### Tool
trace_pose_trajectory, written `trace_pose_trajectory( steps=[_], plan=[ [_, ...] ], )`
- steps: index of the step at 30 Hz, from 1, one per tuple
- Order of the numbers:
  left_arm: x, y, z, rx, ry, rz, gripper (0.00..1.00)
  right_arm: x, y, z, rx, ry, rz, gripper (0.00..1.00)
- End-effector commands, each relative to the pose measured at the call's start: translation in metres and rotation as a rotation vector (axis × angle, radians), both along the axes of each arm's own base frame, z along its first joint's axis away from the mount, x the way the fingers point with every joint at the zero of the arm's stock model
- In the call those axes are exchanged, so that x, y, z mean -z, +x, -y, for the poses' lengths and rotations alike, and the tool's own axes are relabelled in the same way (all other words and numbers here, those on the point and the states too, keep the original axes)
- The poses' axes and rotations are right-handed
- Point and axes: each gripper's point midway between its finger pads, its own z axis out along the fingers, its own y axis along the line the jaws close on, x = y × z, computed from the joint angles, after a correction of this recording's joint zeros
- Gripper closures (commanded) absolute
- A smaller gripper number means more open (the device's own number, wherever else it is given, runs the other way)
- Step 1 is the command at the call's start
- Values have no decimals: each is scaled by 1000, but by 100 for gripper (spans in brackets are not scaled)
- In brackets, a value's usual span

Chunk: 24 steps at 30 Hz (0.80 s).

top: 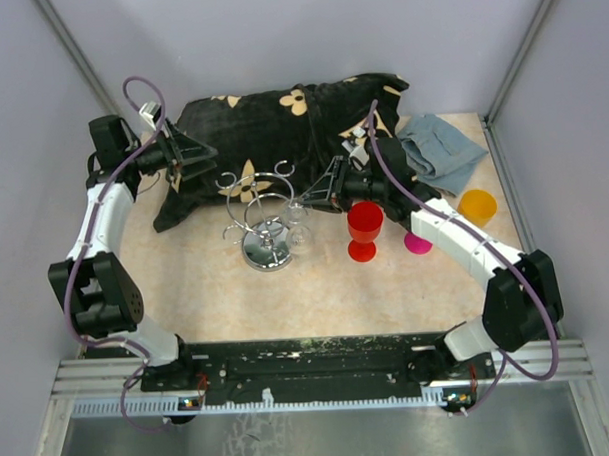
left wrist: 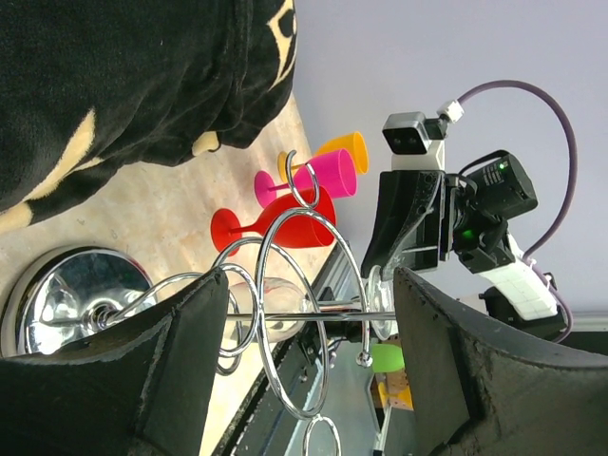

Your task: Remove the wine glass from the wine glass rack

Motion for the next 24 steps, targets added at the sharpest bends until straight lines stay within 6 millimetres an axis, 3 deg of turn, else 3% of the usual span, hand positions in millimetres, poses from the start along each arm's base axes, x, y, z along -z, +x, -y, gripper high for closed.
trace_pose_trajectory(
  steps=[1,17,24],
  plan=[
    [-15,2,4,34,-6,58,25,-34,10,-6,-7,58,110,79],
    [-13,3,7,45,-12,50,25,-32,5,-10,-54,65,92,84],
    [-11,2,7,46,-12,47,26,-31,2,-10,-66,71,96,96]
  ],
)
